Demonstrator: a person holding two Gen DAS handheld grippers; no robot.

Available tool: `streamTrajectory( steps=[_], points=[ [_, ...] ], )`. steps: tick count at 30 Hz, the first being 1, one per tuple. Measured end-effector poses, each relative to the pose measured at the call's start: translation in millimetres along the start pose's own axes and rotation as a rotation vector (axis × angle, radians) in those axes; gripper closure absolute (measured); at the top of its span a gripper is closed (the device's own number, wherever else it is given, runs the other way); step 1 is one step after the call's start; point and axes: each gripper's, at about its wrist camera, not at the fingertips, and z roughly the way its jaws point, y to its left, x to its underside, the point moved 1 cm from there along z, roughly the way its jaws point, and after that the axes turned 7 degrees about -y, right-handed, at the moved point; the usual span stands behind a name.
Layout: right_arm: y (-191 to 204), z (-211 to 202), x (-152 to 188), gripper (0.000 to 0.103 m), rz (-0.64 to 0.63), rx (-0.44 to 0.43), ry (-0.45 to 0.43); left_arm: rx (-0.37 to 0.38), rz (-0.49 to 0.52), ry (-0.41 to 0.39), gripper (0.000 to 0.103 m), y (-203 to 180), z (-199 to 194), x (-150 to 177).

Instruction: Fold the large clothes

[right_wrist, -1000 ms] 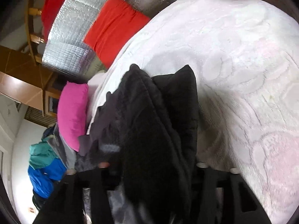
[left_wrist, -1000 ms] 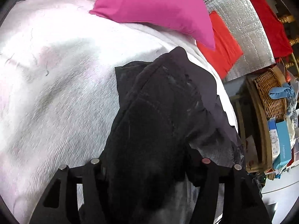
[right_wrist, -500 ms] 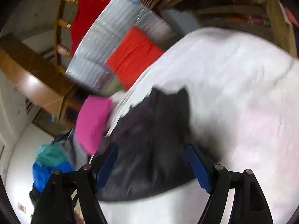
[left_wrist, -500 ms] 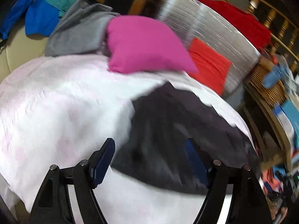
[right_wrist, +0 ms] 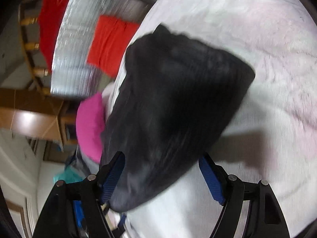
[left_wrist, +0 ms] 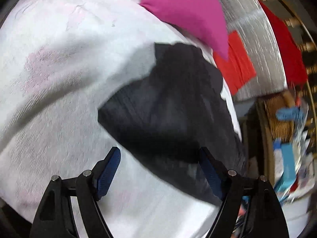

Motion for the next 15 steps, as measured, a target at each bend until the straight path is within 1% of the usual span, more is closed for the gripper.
streamTrajectory(
  steps=[2, 3, 4, 5, 6, 7, 8, 10, 12, 13, 14, 15],
  points=[
    [-5, 1, -5, 0.023, 0.034, -0.034, -0.037, -0.002, -0.027, -0.022, 0.022, 5, 1, -6],
    [-2, 1, -6, 0.024, 0.018, -0.040, -0.048, 0.005, -0.037, -0.031, 0.022, 6, 3, -9],
    [1, -1, -5, 0.031, -0.007, -0.032, -0.058, 0.012, -0.041, -0.042, 0.023, 7, 3, -10],
    [5, -4, -4, 0.047, -0.044, -0.010, -0.078, 0.014, -0.037, -0.054, 0.034, 6, 3, -9],
    [9, -7, -3, 0.053, -0.071, -0.004, -0.093, 0.005, -0.006, -0.077, 0.040, 3, 0, -10],
    [13, -12, -2, 0.059, -0.084, -0.021, -0.110, 0.002, 0.032, -0.095, 0.047, -5, 0, -7],
    [16, -18, -3, 0.062, -0.092, -0.046, -0.130, 0.006, 0.064, -0.113, 0.051, -11, -1, -10],
    [24, -25, 0, 0.062, -0.133, -0.056, -0.159, 0.021, 0.107, -0.145, 0.052, -18, -7, -10],
    [28, -21, 2, 0.062, -0.174, -0.014, -0.153, 0.000, 0.134, -0.145, 0.051, -20, -3, -10],
    [23, -16, 3, 0.062, -0.156, 0.008, -0.132, -0.039, 0.119, -0.105, 0.050, -13, 5, -10],
    [14, -10, 3, 0.062, -0.117, 0.024, -0.103, -0.057, 0.085, -0.073, 0.045, -6, 13, -10],
    [6, -6, 1, 0.062, -0.082, 0.021, -0.081, -0.058, 0.045, -0.055, 0.042, -1, 19, -10]
  ],
)
